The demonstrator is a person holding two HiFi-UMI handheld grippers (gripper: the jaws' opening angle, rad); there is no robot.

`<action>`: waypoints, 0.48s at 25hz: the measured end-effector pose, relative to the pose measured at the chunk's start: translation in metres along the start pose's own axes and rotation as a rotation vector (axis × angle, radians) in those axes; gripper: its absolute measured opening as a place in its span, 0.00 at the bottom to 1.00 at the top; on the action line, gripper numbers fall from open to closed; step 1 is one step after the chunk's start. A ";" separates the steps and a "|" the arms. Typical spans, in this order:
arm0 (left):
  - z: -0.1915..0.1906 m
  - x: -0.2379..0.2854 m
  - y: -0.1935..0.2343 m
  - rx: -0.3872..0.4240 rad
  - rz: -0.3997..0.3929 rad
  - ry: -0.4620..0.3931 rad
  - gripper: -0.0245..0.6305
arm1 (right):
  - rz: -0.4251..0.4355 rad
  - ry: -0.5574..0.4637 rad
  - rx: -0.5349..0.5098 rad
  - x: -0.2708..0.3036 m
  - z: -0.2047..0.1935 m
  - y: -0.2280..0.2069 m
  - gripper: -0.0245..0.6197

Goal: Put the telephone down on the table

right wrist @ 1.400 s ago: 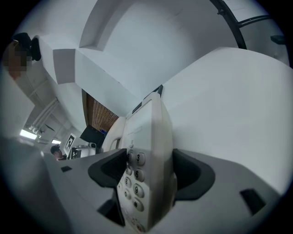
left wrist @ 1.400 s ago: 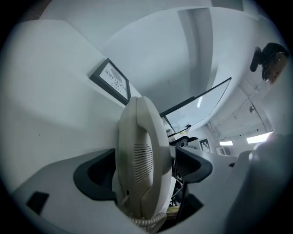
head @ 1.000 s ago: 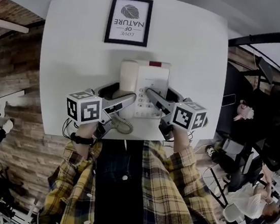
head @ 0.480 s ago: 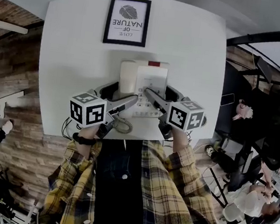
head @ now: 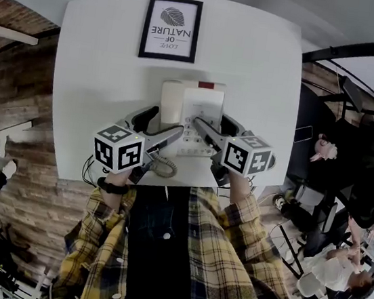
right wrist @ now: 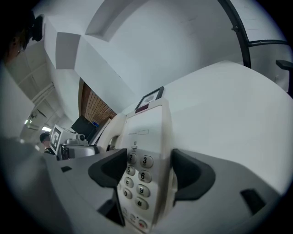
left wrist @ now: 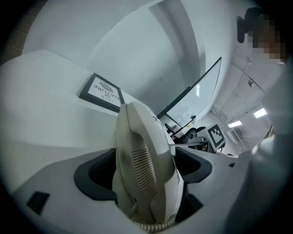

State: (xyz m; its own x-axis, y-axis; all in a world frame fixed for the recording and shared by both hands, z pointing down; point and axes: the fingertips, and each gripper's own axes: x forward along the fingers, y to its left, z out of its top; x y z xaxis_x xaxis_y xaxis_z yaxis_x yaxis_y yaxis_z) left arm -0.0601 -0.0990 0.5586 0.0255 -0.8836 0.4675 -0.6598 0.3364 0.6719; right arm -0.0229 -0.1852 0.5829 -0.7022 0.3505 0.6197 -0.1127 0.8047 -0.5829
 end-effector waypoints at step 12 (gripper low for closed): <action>0.022 -0.015 -0.012 0.146 0.045 -0.072 0.67 | -0.082 -0.055 -0.084 -0.016 0.006 0.001 0.49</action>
State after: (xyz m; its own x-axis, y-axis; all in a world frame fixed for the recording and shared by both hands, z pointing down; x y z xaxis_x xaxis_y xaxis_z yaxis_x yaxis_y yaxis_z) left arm -0.0694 -0.0964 0.5310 -0.0575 -0.8915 0.4494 -0.7613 0.3303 0.5579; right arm -0.0161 -0.1932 0.5695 -0.7309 0.2569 0.6323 -0.1135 0.8678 -0.4837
